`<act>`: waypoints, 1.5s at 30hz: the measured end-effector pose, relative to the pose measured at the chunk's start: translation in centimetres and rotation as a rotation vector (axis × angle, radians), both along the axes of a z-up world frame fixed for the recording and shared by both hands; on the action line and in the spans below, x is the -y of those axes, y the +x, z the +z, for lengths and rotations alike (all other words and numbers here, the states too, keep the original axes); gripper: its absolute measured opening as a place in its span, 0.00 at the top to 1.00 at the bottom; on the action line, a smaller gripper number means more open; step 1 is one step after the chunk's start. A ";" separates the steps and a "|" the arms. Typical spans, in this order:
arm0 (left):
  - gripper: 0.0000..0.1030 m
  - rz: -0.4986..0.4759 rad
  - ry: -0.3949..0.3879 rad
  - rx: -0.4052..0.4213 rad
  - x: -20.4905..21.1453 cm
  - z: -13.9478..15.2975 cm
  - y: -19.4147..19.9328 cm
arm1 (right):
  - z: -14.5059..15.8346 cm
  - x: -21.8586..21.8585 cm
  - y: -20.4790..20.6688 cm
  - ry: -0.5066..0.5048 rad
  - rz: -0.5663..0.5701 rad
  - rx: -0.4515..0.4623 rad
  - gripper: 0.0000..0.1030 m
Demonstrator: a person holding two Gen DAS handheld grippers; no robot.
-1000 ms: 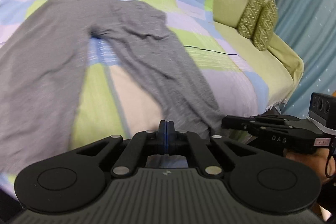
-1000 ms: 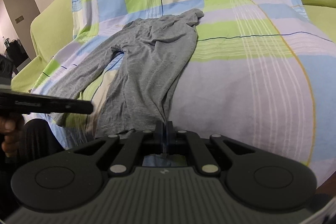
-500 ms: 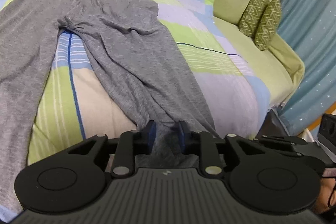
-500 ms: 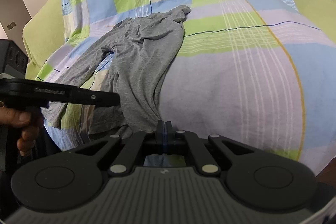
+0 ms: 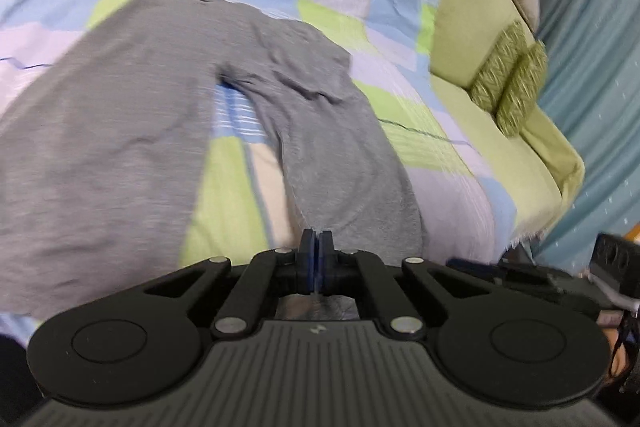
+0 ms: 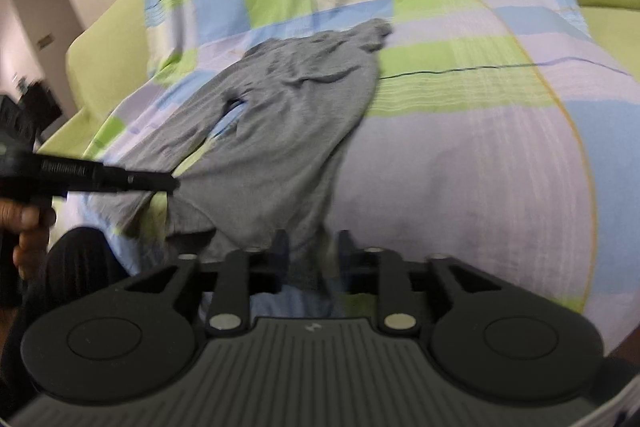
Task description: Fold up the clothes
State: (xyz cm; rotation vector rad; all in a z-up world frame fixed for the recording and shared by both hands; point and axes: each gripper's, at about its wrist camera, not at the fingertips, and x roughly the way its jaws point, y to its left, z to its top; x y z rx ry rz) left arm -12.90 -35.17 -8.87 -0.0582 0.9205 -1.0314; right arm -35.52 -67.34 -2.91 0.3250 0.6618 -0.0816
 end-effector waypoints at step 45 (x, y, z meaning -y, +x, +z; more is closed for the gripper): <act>1.00 -0.278 0.083 -0.069 3.2 -4.1 -1.8 | 3.4 4.9 -1.2 0.085 -0.105 -0.114 1.00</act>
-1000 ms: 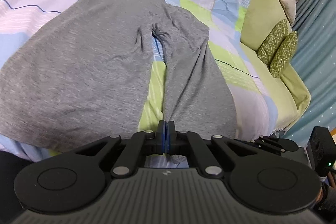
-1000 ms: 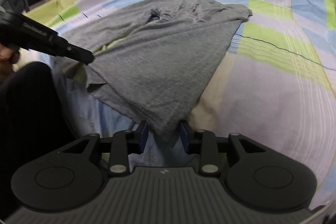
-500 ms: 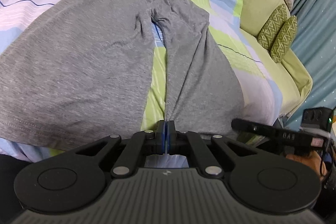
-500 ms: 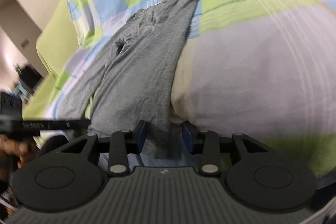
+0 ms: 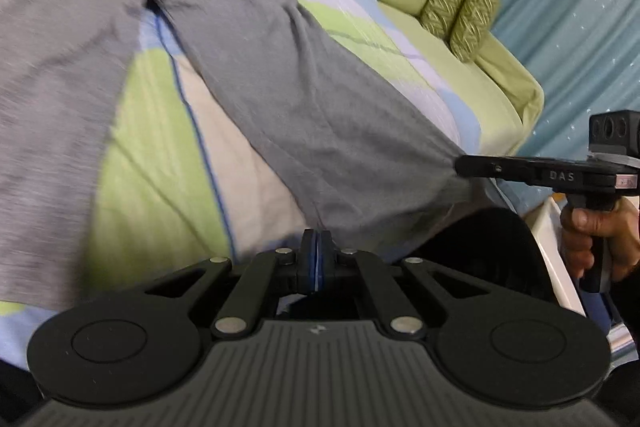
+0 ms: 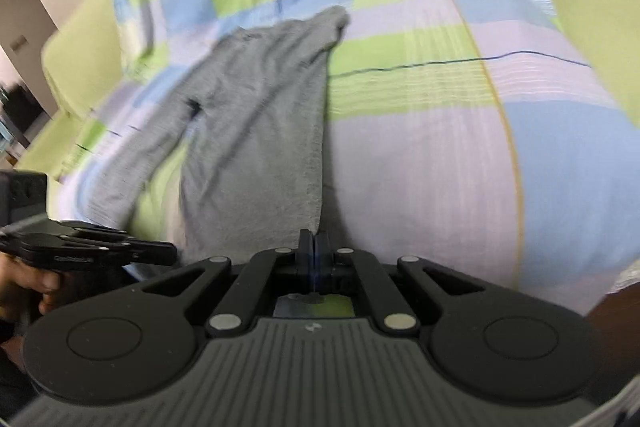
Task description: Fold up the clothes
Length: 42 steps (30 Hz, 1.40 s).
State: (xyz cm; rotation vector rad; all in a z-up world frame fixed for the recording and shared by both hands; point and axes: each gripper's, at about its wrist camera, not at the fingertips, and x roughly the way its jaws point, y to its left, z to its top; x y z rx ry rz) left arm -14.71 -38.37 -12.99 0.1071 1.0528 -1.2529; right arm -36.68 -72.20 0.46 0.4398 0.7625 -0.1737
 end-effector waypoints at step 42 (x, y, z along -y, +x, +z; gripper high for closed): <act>0.47 -0.089 -0.093 0.655 -21.5 8.2 19.9 | -4.8 -42.7 24.1 -1.103 0.686 0.038 0.66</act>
